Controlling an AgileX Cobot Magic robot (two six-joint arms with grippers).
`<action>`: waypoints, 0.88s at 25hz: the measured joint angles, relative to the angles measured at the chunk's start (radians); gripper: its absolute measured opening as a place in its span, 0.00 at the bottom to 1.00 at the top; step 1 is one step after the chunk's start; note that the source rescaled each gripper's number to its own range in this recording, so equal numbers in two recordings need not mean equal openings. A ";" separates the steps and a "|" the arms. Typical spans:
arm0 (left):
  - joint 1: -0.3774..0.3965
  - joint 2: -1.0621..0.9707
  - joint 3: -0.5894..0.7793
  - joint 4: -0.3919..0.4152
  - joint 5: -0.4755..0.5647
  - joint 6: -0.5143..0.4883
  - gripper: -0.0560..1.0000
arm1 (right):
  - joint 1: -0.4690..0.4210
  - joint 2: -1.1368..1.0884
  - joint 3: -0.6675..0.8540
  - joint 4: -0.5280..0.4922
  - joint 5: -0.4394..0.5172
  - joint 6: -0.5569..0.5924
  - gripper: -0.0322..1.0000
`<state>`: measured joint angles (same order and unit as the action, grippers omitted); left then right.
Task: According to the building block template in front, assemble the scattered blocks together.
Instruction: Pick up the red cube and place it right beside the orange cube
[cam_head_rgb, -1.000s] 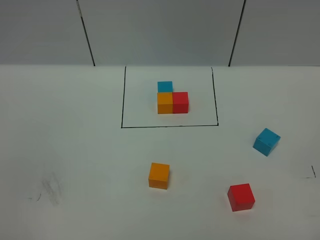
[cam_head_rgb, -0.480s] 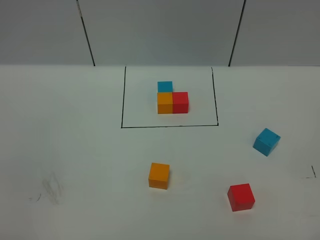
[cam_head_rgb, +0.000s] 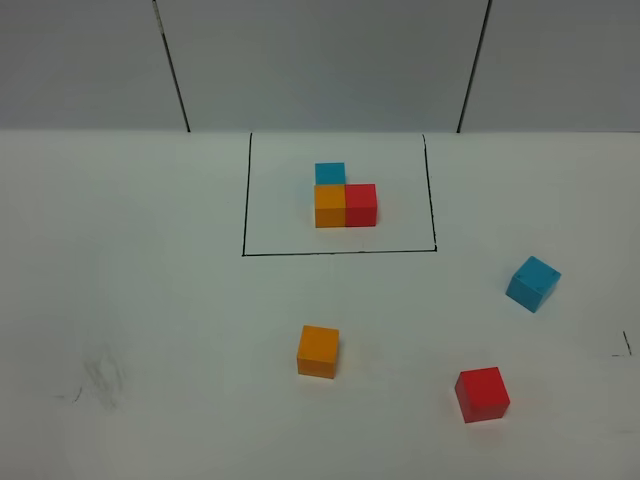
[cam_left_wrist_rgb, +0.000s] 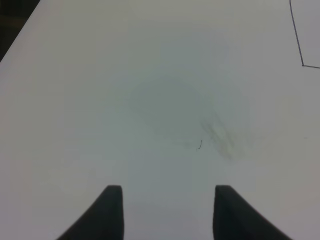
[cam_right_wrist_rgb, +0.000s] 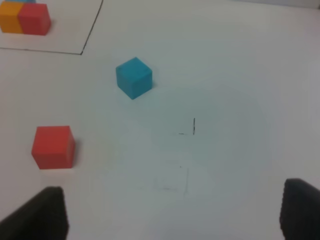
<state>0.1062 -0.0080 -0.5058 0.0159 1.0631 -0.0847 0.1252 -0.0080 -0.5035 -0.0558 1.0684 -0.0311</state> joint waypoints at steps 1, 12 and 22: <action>0.000 0.000 0.000 0.000 0.000 0.000 0.07 | 0.000 0.000 0.000 -0.001 0.000 0.000 0.74; 0.000 0.000 0.000 -0.001 0.000 0.000 0.06 | 0.000 0.317 -0.020 0.012 -0.047 -0.002 0.86; 0.000 0.000 0.000 -0.001 0.000 0.000 0.06 | 0.068 0.887 -0.026 0.100 -0.307 -0.016 0.87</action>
<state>0.1062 -0.0080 -0.5058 0.0152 1.0631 -0.0847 0.1936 0.8795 -0.5294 0.0444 0.7619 -0.0467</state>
